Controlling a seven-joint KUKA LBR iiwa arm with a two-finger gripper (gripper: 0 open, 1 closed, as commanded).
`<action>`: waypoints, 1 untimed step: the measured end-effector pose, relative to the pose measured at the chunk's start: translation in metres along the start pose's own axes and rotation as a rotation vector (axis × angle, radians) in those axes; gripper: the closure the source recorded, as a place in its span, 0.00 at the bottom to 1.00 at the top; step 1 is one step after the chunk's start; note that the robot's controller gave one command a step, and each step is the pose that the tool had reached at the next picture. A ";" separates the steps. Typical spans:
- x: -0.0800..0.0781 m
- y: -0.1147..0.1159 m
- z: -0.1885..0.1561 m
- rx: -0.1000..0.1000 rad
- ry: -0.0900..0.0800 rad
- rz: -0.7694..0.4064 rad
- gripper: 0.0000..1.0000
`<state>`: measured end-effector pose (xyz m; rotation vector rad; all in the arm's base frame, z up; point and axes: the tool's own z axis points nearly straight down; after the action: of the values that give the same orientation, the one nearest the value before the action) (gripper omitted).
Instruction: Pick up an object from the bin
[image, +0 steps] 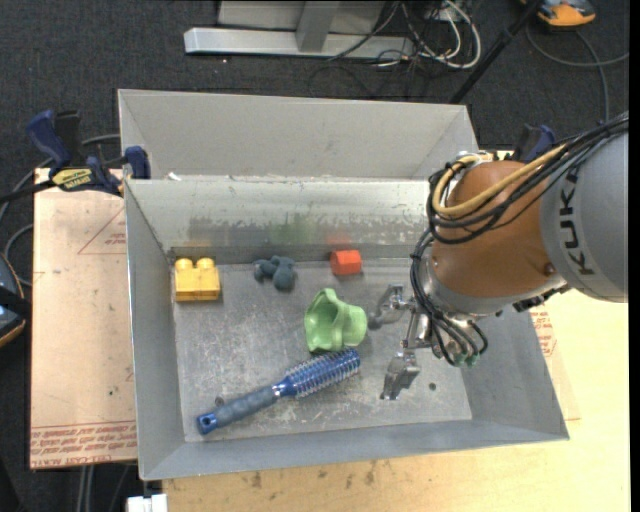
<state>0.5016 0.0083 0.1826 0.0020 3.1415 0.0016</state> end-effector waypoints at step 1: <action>-0.015 0.065 0.107 0.000 -0.003 -0.137 0.00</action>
Offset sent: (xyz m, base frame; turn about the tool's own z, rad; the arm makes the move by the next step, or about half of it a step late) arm 0.0132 0.0637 -0.1075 -0.1337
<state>0.5166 0.0739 0.0758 -0.2128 3.1312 0.0015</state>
